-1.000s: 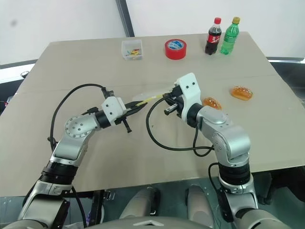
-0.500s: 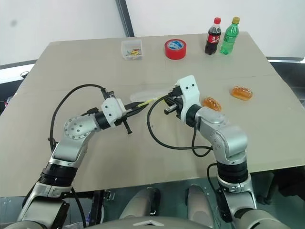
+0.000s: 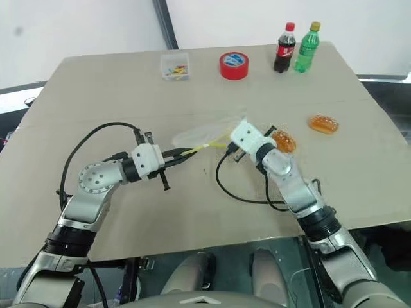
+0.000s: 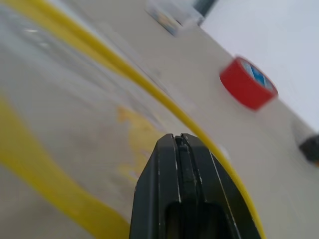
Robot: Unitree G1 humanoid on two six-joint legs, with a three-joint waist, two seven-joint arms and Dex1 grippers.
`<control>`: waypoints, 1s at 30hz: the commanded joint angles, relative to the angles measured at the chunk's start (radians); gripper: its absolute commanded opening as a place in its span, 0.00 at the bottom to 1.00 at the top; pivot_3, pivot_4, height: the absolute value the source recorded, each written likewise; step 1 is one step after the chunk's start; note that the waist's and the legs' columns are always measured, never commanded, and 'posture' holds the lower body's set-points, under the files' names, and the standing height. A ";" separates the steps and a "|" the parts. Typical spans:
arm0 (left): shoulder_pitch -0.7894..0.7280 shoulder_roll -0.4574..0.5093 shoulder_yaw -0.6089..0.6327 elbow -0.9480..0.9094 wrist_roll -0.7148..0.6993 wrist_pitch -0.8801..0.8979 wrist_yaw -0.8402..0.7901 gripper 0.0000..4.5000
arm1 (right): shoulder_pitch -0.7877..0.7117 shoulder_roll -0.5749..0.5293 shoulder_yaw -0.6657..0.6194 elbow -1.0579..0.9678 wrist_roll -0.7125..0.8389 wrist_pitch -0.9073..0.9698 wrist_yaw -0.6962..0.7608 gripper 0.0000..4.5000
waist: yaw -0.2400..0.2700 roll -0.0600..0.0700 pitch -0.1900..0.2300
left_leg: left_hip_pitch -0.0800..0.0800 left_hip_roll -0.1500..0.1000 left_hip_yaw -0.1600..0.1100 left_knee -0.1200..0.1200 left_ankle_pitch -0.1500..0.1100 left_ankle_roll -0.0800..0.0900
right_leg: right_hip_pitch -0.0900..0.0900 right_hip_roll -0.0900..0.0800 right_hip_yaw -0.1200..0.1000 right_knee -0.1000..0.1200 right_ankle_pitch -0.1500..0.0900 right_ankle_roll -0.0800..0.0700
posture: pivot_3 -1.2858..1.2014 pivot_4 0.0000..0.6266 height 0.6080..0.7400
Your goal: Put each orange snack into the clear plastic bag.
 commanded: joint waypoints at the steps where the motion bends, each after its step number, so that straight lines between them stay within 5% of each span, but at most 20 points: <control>1: -0.035 0.030 0.032 0.055 -0.016 -0.074 -0.036 0.00 | -0.071 0.033 0.063 0.088 -0.097 -0.163 -0.003 0.01 | -0.005 0.000 0.000 | 0.000 0.000 0.000 0.000 0.000 0.000 | 0.000 0.000 0.000 0.000 0.000 0.000 | 0.52 0.24 0.97; 8: -0.040 0.037 0.044 0.089 -0.006 -0.102 -0.014 0.00 | -0.170 0.021 0.126 0.298 -0.298 -0.331 -0.033 0.01 | 0.007 0.000 0.000 | 0.000 0.000 -0.001 0.002 0.000 0.000 | 0.001 -0.001 0.000 -0.001 0.001 -0.001 | 0.52 0.24 0.97; 15: -0.029 0.038 0.059 0.068 -0.002 -0.073 0.025 0.00 | -0.146 -0.029 0.100 0.255 -0.402 -0.343 -0.044 0.75 | 0.016 0.000 0.000 | -0.001 0.000 -0.001 0.001 0.000 0.000 | 0.000 0.000 0.000 -0.001 0.001 -0.001 | 0.52 0.24 0.97; 18: -0.039 0.031 0.058 0.086 0.007 -0.060 0.049 0.00 | -0.125 -0.050 0.077 0.214 -0.419 -0.336 -0.041 0.98 | 0.018 0.000 0.000 | -0.001 0.000 -0.001 0.001 0.000 0.000 | 0.000 0.000 0.000 -0.001 0.001 -0.001 | 0.52 0.24 0.97; 24: -0.067 0.001 0.053 0.105 0.024 -0.037 0.101 0.00 | -0.037 -0.062 -0.063 0.003 -0.299 -0.205 0.064 0.98 | 0.022 0.000 0.000 | -0.001 0.000 -0.001 0.002 0.000 0.000 | 0.001 -0.001 0.000 -0.001 0.001 -0.001 | 0.52 0.24 0.97; 30: -0.107 -0.032 0.051 0.140 0.039 -0.019 0.153 0.00 | 0.104 -0.002 -0.283 -0.263 -0.136 0.217 0.168 0.98 | 0.023 0.000 0.000 | -0.001 0.000 -0.001 0.002 0.000 0.000 | 0.002 0.000 -0.001 -0.001 0.001 -0.001 | 0.52 0.24 0.97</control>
